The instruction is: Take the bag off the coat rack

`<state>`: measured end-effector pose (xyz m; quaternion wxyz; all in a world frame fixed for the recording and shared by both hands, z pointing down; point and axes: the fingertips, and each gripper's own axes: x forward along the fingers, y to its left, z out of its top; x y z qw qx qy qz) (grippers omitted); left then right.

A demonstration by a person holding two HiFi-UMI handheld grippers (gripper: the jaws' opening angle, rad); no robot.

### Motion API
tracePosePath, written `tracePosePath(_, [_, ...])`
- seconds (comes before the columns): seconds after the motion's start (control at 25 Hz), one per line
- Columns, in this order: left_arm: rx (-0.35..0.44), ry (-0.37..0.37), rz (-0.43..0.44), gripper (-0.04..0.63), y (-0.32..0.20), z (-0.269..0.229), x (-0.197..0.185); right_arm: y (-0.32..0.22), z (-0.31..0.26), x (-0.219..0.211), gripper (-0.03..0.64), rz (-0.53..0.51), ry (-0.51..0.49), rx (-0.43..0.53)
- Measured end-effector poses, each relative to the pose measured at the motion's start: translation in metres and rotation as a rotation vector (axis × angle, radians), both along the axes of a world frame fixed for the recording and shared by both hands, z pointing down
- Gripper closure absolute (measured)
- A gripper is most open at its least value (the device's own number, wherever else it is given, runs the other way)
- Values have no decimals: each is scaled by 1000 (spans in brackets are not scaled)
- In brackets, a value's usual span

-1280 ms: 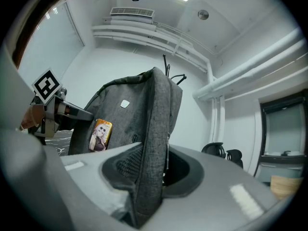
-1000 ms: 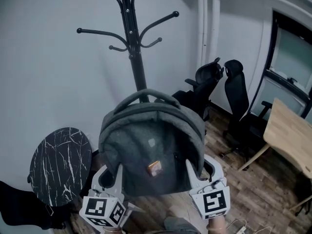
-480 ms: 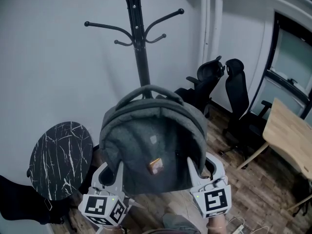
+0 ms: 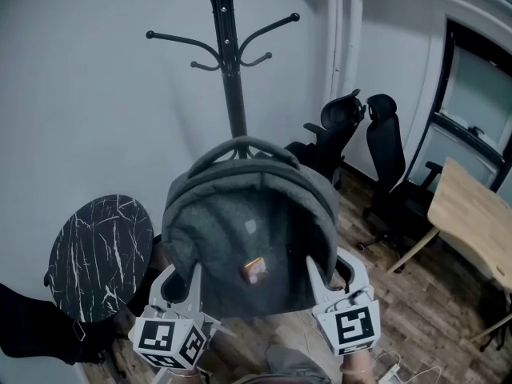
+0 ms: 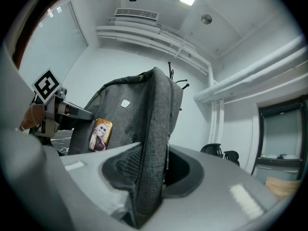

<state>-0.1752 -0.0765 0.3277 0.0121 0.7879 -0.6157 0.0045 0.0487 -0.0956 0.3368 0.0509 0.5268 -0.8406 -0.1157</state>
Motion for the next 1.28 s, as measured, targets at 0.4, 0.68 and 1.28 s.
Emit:
tracePosePath(0.4, [13, 0, 12, 514, 34, 7, -1, 35, 2, 0, 511, 5, 2, 10])
tracePosePath(0.68, [14, 6, 2, 515, 59, 6, -1, 60, 4, -1, 511, 4, 7, 16])
tracePosePath(1.28, [20, 12, -6, 515, 101, 10, 8, 102, 5, 9, 509, 5, 23, 25])
